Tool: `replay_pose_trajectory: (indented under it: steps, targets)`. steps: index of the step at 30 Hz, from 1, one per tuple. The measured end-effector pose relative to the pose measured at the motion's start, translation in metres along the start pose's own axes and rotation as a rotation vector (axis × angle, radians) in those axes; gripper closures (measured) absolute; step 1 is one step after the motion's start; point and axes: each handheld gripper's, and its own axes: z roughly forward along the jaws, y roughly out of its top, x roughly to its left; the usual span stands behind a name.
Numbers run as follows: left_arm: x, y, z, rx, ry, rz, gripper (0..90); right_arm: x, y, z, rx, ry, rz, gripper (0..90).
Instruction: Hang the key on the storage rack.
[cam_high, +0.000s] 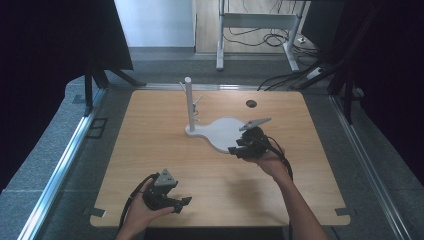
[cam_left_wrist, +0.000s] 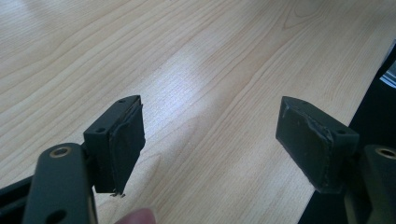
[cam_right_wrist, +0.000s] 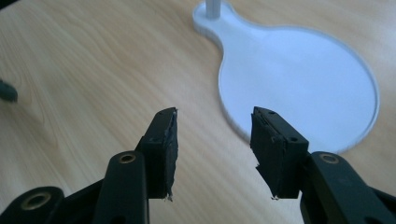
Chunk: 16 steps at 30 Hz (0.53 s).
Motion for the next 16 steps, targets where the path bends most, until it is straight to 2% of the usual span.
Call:
replay_pose_trajectory:
  steps: [4,10,13,16]
  targets:
    - [0.001,0.0,-0.001,0.0,0.006,-0.003,24.2,0.003,-0.026,-0.003,-0.026,-0.019,-0.005,51.4]
    - [0.003,-0.001,0.0,0.004,0.014,-0.007,24.2,0.011,-0.059,-0.003,-0.052,-0.006,-0.004,51.4]
    - [0.004,-0.001,0.002,0.013,0.016,-0.007,24.2,0.011,-0.071,-0.002,-0.053,-0.007,0.005,50.7]
    - [0.003,-0.001,0.003,0.013,0.013,-0.006,24.2,0.009,-0.079,-0.004,-0.049,-0.028,0.017,48.4]
